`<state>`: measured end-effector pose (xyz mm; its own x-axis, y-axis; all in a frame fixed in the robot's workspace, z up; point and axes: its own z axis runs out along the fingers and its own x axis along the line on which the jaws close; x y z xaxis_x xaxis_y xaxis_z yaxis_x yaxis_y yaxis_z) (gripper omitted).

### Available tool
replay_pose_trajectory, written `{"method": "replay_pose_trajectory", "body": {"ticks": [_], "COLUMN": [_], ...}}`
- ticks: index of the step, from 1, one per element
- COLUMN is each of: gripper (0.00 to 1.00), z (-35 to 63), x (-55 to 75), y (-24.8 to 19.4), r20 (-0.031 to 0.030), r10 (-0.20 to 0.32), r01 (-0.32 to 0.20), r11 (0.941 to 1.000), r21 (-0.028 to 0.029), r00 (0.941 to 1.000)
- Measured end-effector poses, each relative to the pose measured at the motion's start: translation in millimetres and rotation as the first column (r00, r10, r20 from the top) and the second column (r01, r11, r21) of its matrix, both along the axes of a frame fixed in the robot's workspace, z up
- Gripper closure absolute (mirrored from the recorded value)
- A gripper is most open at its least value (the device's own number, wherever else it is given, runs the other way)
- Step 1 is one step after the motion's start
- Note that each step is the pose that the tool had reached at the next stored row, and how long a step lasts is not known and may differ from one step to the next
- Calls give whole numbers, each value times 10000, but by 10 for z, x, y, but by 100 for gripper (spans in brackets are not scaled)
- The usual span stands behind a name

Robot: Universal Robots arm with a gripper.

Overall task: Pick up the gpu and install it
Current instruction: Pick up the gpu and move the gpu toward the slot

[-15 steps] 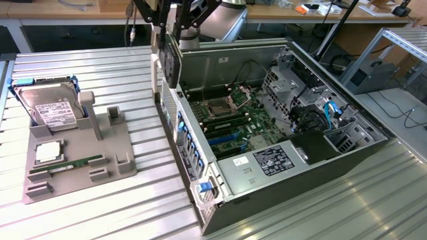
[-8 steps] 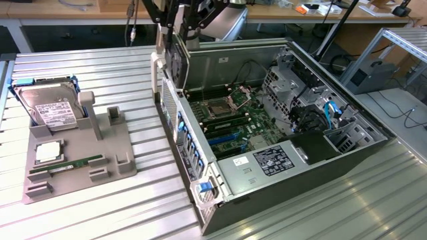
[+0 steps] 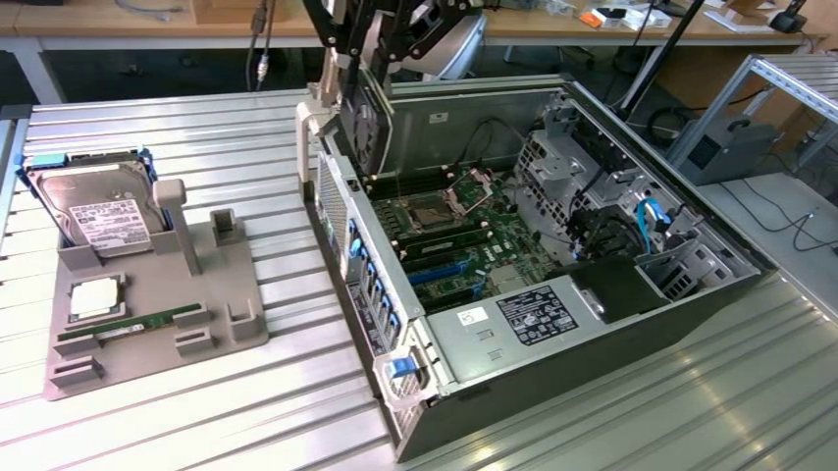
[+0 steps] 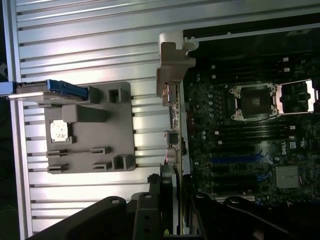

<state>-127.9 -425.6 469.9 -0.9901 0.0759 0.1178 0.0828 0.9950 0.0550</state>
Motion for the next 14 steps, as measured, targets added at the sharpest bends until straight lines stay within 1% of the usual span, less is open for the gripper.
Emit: {"method": "replay_pose_trajectory", "body": {"ticks": [6, 7, 8, 14], "gripper": [72, 72, 72, 72], "z": [-2, -4, -5, -14], "x": [94, 137, 162, 272], "y": [-17, -24, -27, -39], "r20": [-77, -116, -141, -252], "r10": [0, 0, 1, 1], "r01": [0, 0, -1, -1], "r11": [10000, 10000, 10000, 10000], "r21": [2, 2, 1, 2], "r00": [10000, 9999, 9999, 9997]}}
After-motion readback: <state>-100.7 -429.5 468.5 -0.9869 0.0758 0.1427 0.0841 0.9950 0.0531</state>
